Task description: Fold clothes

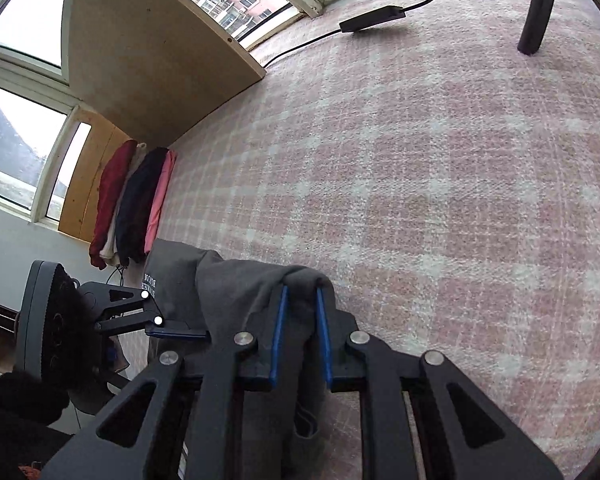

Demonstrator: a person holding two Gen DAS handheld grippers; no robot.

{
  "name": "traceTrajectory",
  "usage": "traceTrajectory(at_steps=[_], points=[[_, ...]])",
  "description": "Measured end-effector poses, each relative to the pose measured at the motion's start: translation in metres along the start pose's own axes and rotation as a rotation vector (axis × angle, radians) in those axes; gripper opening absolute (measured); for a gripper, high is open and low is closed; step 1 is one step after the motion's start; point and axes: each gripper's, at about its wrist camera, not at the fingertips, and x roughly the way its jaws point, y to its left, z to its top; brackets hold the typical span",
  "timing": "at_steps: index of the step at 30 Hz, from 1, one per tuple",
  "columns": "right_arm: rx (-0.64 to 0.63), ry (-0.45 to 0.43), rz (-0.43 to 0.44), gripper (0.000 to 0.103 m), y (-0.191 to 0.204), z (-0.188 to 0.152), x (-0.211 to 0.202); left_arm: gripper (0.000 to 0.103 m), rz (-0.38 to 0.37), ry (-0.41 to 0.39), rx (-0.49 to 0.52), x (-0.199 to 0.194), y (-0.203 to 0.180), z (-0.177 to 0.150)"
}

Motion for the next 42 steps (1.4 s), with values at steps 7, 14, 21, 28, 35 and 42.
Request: traceTrajectory(at_steps=[7,14,21,28,35,42], points=[[0.006,-0.068,-0.219,0.001,-0.004,-0.002,-0.022,0.037,-0.014,-0.011,-0.003,-0.006,0.006,-0.009],[-0.102,-0.133,-0.251,0.003,0.033,0.0,-0.045,0.036,0.013,-0.069,-0.076,-0.037,0.018,-0.016],[-0.271,0.028,-0.333,0.005,0.063,0.0,0.025,0.038,0.114,-0.186,-0.426,-0.06,0.113,-0.066],[-0.236,-0.032,-0.36,0.012,0.081,0.005,-0.004,0.035,0.26,-0.224,-0.582,-0.104,0.138,-0.124],[-0.308,0.008,-0.288,0.025,0.131,-0.023,0.013,0.035,0.088,-0.301,-0.513,-0.106,0.091,-0.127],[-0.3,0.127,-0.37,0.027,0.118,-0.086,0.036,0.036,0.079,-0.174,-0.428,-0.053,0.047,-0.138]])
